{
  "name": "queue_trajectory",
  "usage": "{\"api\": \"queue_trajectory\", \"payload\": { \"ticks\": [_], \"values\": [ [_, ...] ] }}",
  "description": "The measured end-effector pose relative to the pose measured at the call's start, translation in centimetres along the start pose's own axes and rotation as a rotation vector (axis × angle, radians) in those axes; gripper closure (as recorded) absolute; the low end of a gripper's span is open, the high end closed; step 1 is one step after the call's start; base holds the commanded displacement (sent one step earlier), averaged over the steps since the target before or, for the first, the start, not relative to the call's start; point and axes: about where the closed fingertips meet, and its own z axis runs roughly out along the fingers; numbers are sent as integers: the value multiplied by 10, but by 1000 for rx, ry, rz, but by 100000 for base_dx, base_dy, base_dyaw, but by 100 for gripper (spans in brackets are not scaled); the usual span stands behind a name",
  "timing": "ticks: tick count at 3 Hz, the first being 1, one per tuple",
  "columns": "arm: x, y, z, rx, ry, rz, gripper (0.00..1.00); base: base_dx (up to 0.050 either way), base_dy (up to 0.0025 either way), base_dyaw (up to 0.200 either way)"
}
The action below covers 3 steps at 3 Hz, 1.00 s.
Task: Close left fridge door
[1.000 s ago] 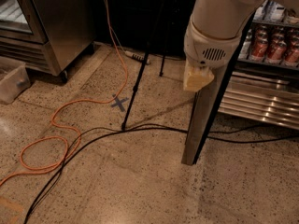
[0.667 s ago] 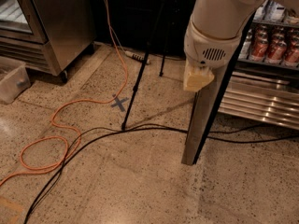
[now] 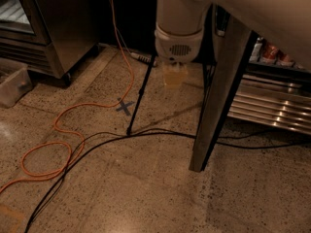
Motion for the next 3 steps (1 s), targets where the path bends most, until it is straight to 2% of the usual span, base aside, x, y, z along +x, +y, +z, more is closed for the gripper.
{"api": "queue_trajectory", "payload": {
  "ticks": [1, 2, 3],
  "values": [
    [-29, -27, 4, -2, 18, -34, 100, 0, 0, 0],
    [-35, -64, -4, 11, 10, 0, 100, 0, 0, 0],
    [-42, -77, -14, 58, -30, 9, 100, 0, 0, 0]
  ]
}}
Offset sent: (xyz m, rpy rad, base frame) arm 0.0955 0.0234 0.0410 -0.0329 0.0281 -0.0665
